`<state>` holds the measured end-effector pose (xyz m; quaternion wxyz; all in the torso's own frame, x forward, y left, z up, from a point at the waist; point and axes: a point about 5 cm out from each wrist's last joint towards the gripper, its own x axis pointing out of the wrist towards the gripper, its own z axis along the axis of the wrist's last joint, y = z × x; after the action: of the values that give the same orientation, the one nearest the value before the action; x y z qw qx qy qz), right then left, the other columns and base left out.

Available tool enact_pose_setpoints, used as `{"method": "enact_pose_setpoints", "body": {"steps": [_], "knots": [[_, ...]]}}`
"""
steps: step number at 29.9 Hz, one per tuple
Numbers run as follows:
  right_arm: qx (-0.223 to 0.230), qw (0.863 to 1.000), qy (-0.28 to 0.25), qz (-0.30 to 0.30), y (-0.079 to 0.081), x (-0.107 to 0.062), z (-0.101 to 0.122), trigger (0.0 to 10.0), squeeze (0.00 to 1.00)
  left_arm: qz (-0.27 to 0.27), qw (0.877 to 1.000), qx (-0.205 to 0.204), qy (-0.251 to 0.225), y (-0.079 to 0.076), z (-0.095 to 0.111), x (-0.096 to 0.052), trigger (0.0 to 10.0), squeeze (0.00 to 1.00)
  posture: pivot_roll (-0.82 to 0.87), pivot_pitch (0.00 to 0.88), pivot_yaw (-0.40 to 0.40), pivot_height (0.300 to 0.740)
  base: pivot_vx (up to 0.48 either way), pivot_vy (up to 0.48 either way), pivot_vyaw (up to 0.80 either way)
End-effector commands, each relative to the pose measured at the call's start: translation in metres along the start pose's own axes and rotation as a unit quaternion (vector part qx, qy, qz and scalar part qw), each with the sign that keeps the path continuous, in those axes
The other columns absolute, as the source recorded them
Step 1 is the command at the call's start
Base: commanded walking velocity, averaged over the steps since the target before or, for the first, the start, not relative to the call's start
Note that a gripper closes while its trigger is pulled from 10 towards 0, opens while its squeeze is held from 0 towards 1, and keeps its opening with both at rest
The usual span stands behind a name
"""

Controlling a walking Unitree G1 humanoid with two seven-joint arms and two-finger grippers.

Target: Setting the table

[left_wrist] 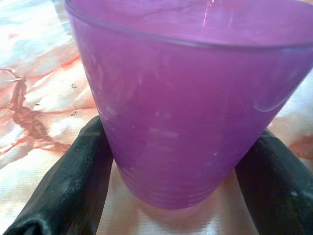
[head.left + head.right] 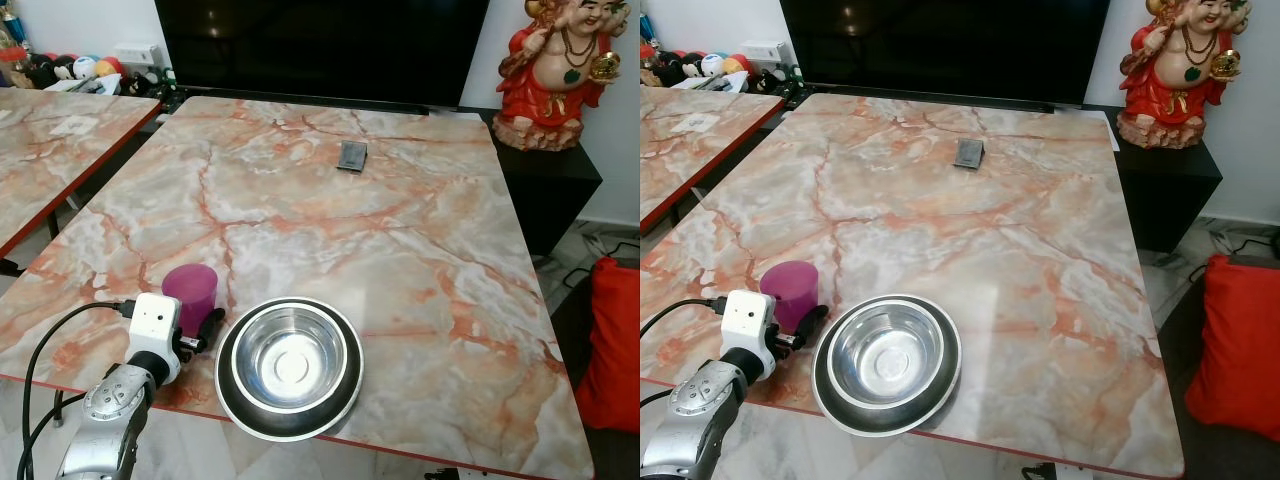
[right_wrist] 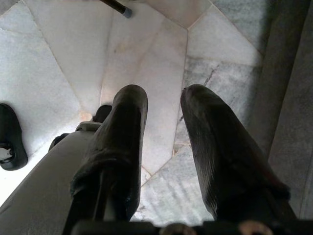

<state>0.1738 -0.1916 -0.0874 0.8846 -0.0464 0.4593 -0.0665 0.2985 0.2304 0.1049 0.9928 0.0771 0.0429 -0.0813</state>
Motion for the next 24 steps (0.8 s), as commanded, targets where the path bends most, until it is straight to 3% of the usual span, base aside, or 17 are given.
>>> {"method": "enact_pose_setpoints", "body": {"steps": [1, 24], "knots": [[-0.005, 1.000, 0.006, 0.001, -0.0007, -0.0002, -0.0022, 10.0, 0.00, 0.006, 1.000, -0.009, 0.012, 0.0014, -0.0072, -0.0031, 10.0, 0.15, 0.02, 0.119, -0.016, 0.740, 0.000, 0.000, 0.00], [-0.007, 1.000, 0.007, 0.001, -0.0010, -0.0002, -0.0024, 10.0, 0.00, -0.008, 1.000, -0.014, 0.021, -0.0011, -0.0108, -0.0057, 10.0, 0.19, 0.02, 0.125, -0.020, 0.740, 0.000, 0.000, 0.00]]}}
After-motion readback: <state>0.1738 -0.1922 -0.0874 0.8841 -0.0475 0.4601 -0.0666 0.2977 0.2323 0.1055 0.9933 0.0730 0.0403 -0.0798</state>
